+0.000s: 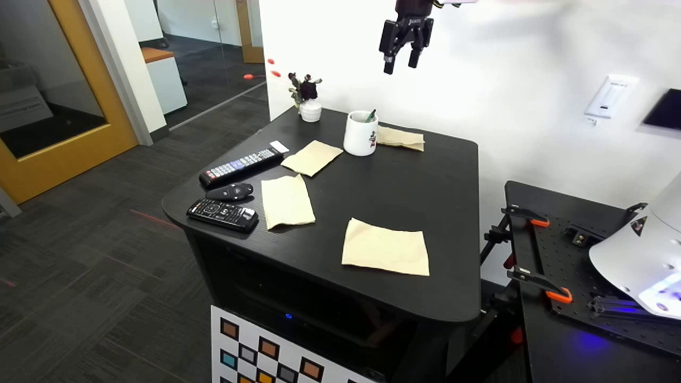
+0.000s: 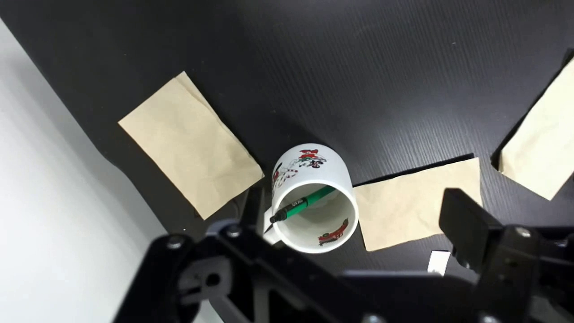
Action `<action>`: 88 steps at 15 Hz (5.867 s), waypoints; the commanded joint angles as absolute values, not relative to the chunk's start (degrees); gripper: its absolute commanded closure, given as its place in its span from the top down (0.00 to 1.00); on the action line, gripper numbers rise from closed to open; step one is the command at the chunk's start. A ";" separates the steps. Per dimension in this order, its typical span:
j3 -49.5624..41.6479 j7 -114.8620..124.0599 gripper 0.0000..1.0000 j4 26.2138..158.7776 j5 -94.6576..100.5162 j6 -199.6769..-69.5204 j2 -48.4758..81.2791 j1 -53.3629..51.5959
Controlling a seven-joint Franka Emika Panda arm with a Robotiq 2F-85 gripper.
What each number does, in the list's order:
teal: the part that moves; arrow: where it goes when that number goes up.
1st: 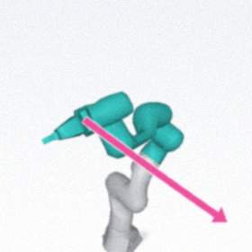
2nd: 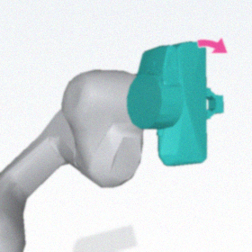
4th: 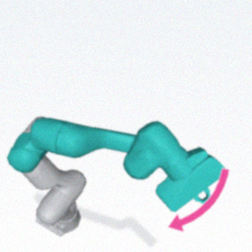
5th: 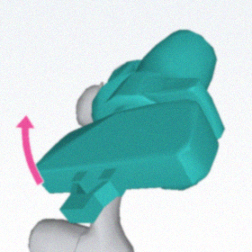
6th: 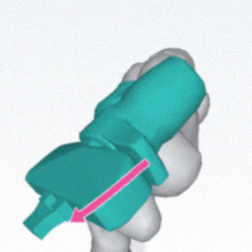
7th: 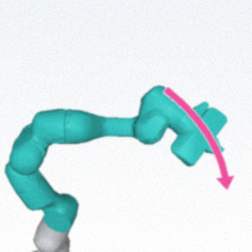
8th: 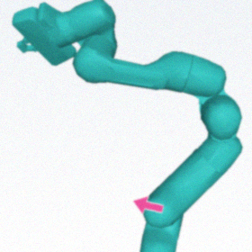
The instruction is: Put the pen in the mug on the table
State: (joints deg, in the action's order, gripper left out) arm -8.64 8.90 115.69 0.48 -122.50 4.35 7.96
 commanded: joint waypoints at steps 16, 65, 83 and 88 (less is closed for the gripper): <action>-8.96 -17.02 1.00 106.62 -0.12 -119.07 13.94 12.35; -4.13 -58.00 1.00 90.80 8.51 -114.26 31.20 12.36; -4.18 -59.22 0.83 94.90 12.08 -121.21 30.39 11.69; -3.95 -59.31 0.74 96.70 13.47 -121.66 30.14 11.70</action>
